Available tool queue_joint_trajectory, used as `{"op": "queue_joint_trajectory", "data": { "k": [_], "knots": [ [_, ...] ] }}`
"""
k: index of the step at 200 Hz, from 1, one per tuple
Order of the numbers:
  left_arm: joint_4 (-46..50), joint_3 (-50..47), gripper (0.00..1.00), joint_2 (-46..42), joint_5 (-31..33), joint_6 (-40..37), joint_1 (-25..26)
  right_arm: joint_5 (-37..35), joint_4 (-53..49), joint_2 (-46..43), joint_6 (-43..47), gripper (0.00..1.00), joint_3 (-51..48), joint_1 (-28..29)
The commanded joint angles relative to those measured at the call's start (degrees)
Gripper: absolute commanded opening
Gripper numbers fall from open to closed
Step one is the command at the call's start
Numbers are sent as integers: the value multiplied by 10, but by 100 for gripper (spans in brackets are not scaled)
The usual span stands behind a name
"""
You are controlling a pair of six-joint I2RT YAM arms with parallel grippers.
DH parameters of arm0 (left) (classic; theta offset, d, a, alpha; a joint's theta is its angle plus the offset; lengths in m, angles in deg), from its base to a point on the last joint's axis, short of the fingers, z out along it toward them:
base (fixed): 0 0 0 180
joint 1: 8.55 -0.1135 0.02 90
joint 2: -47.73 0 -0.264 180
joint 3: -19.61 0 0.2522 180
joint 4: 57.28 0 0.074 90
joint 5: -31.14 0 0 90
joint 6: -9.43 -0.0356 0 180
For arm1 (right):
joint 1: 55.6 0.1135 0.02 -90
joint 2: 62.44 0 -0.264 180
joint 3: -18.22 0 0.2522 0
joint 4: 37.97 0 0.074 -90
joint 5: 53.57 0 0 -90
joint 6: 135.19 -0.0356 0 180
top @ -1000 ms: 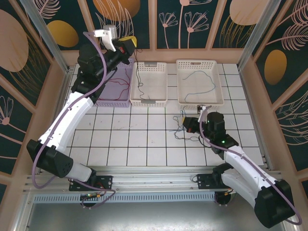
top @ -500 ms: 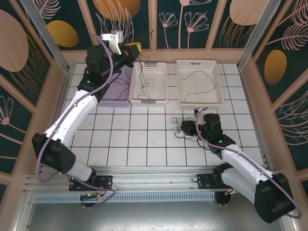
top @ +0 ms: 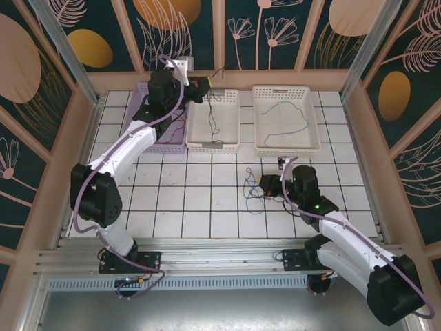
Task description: Untangle the cables
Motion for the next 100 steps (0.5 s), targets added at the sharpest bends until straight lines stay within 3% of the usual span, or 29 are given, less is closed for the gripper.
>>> {"op": "queue_joint_trajectory", "data": {
  "k": [1,12,100],
  "knots": [
    [-20,18,0,28,5,-11,3,1,9,-9,8,0,-5,5],
    [-18,18,6,35,10,-14,3,1,7,-10,9,0,-4,6],
    [-7,-3,22,50,24,-33,4,-1,-1,-20,12,0,-5,6]
  ]
}}
